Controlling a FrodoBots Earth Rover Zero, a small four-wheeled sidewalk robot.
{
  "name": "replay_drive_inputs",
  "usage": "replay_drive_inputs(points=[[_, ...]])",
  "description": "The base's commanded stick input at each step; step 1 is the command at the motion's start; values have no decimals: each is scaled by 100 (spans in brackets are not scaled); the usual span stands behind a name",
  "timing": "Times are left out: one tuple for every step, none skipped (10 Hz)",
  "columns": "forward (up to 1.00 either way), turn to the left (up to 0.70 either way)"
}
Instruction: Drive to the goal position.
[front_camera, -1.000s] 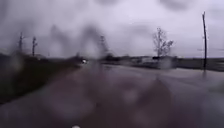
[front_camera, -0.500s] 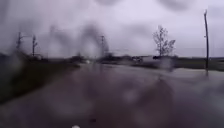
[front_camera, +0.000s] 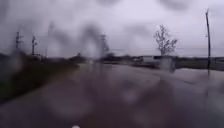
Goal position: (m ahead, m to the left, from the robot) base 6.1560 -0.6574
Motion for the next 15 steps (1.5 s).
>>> replay_drive_inputs(points=[[70,0],[70,0],[70,0],[70,0],[70,0],[70,0],[70,0],[70,0],[70,0],[70,0],[70,0],[70,0],[70,0],[70,0],[70,0]])
